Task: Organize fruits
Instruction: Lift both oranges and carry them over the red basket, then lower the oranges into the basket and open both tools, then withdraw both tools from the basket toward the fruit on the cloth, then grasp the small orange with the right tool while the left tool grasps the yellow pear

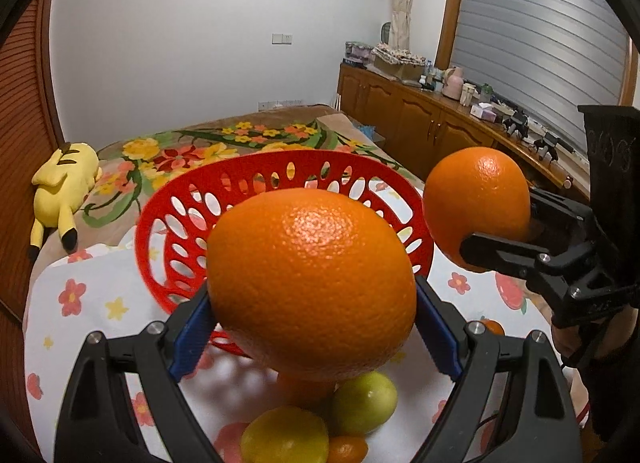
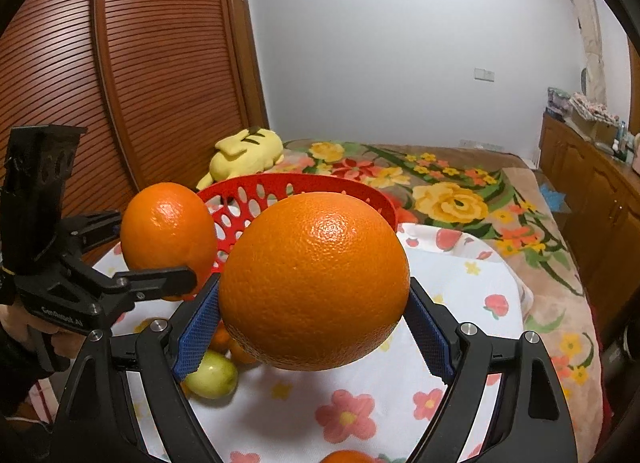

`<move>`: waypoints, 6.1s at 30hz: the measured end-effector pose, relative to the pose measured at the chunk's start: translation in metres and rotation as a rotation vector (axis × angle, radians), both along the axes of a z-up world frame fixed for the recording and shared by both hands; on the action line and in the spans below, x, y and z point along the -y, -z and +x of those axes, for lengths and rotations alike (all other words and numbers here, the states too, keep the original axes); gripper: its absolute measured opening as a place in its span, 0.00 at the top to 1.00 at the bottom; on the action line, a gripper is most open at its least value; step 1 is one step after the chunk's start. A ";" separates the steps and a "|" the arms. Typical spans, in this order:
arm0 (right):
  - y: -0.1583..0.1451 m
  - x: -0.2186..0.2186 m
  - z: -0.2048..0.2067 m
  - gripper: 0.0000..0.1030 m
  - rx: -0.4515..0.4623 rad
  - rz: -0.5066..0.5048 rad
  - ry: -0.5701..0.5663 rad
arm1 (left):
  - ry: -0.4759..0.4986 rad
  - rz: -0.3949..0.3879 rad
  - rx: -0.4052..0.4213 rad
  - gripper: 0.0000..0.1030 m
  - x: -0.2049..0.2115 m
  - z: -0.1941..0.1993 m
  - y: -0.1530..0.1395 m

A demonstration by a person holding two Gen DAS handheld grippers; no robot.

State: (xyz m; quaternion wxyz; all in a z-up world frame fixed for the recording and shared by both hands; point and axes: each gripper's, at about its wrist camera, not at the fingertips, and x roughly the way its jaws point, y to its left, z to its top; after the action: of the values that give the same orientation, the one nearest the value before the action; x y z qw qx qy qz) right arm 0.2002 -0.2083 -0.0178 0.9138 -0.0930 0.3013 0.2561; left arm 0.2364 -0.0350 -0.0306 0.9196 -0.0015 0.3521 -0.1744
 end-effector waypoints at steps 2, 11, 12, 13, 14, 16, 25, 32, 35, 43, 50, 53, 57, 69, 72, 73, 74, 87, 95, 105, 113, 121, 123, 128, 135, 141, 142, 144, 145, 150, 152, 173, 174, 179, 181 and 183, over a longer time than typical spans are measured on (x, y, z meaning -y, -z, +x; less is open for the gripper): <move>0.001 0.000 0.003 0.15 -0.002 0.003 -0.005 | 0.005 0.009 -0.006 0.13 0.004 0.003 0.003; 0.002 0.002 0.011 0.15 -0.008 0.002 -0.002 | -0.022 0.030 -0.045 0.13 0.007 0.017 0.014; 0.003 0.002 0.011 0.15 -0.009 0.001 0.000 | -0.024 0.026 -0.052 0.13 0.007 0.020 0.014; 0.003 0.003 0.012 0.15 -0.010 0.002 0.000 | -0.024 0.027 -0.056 0.13 0.008 0.021 0.015; 0.003 0.003 0.012 0.15 -0.010 0.003 0.000 | -0.026 0.031 -0.060 0.13 0.008 0.023 0.017; 0.002 0.003 0.012 0.15 -0.009 0.002 0.000 | -0.029 0.039 -0.072 0.12 0.009 0.026 0.020; 0.002 0.005 0.011 0.15 -0.009 -0.001 0.000 | -0.076 0.083 -0.042 0.12 0.013 0.034 0.019; 0.002 0.004 0.010 0.14 -0.012 0.002 -0.003 | -0.098 0.070 0.030 0.12 0.001 0.030 -0.006; 0.001 0.002 0.008 0.15 -0.009 -0.002 -0.011 | -0.104 0.054 0.032 0.12 -0.008 0.027 -0.006; 0.003 -0.009 0.022 0.14 -0.021 -0.019 -0.018 | -0.119 0.030 0.034 0.12 -0.028 0.019 -0.005; 0.001 -0.025 0.049 0.15 -0.039 -0.053 -0.027 | -0.124 0.014 0.044 0.12 -0.043 0.020 -0.007; 0.005 -0.036 0.062 0.15 -0.050 -0.082 -0.035 | -0.135 0.002 0.045 0.12 -0.055 0.021 -0.007; 0.011 -0.051 0.076 0.15 -0.068 -0.117 -0.060 | -0.145 -0.005 0.048 0.12 -0.065 0.024 -0.009; 0.024 -0.076 0.108 0.16 -0.119 -0.166 -0.073 | -0.167 -0.033 0.051 0.12 -0.086 0.027 -0.005; 0.025 -0.078 0.109 0.15 -0.119 -0.177 -0.072 | -0.168 -0.037 0.046 0.12 -0.088 0.026 -0.002; 0.025 -0.079 0.109 0.15 -0.119 -0.181 -0.071 | -0.168 -0.036 0.046 0.12 -0.087 0.026 -0.003; 0.025 -0.080 0.109 0.15 -0.121 -0.182 -0.069 | -0.168 -0.035 0.047 0.12 -0.086 0.025 -0.003; 0.020 -0.074 0.118 0.14 -0.162 -0.115 -0.054 | -0.176 -0.029 0.068 0.12 -0.086 0.003 -0.004; 0.011 -0.064 0.103 0.13 -0.129 -0.102 -0.026 | -0.184 -0.033 0.073 0.12 -0.086 -0.010 -0.006; -0.010 -0.042 0.050 0.13 -0.068 -0.061 0.010 | -0.165 -0.039 0.080 0.12 -0.075 -0.039 -0.004; -0.010 -0.022 -0.003 0.13 -0.017 -0.074 0.041 | -0.163 -0.037 0.071 0.12 -0.070 -0.064 0.005; 0.002 0.004 -0.036 0.13 -0.005 -0.046 0.105 | -0.164 -0.023 0.074 0.12 -0.064 -0.087 0.010; 0.004 0.009 -0.043 0.15 -0.008 -0.037 0.109 | -0.168 -0.022 0.078 0.12 -0.063 -0.093 0.012; 0.001 0.016 -0.064 0.19 0.017 -0.033 0.110 | -0.189 -0.024 0.092 0.12 -0.065 -0.109 0.012; 0.005 0.022 -0.082 0.20 0.012 -0.031 0.111 | -0.210 -0.017 0.109 0.12 -0.071 -0.123 0.017; 0.027 0.034 -0.084 0.22 -0.026 -0.037 0.136 | -0.200 0.003 0.092 0.12 -0.071 -0.122 0.026; 0.030 0.037 -0.083 0.22 -0.032 -0.037 0.141 | -0.198 0.008 0.087 0.12 -0.070 -0.121 0.028; 0.038 0.041 -0.081 0.22 -0.050 -0.036 0.153 | -0.186 0.012 0.071 0.12 -0.068 -0.119 0.033; 0.042 0.043 -0.080 0.23 -0.058 -0.039 0.159 | -0.179 0.012 0.060 0.12 -0.067 -0.117 0.036; 0.062 0.051 -0.072 0.24 -0.097 -0.062 0.186 | -0.157 -0.001 0.006 0.12 -0.063 -0.109 0.052; 0.068 0.053 -0.069 0.24 -0.115 -0.067 0.194 | -0.147 0.000 -0.014 0.12 -0.060 -0.106 0.059; 0.094 0.055 -0.060 0.55 -0.210 -0.095 0.214 | -0.105 0.017 -0.118 0.14 -0.046 -0.074 0.083; 0.094 0.055 -0.061 0.55 -0.208 -0.094 0.216 | -0.103 0.017 -0.123 0.14 -0.045 -0.073 0.084; 0.093 0.047 -0.065 0.55 -0.212 -0.074 0.181 | -0.098 0.025 -0.131 0.14 -0.042 -0.068 0.086; 0.092 0.041 -0.069 0.55 -0.213 -0.069 0.156 | -0.095 0.022 -0.131 0.14 -0.042 -0.068 0.087; 0.091 0.033 -0.072 0.55 -0.211 -0.068 0.130 | -0.090 0.018 -0.132 0.20 -0.042 -0.067 0.088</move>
State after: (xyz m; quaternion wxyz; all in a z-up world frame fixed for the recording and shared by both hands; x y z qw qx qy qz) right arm 0.1280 -0.2410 -0.1090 0.8881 -0.0767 0.4096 0.1941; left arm 0.1695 0.0069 -0.1187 0.9012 -0.0207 0.4130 -0.1294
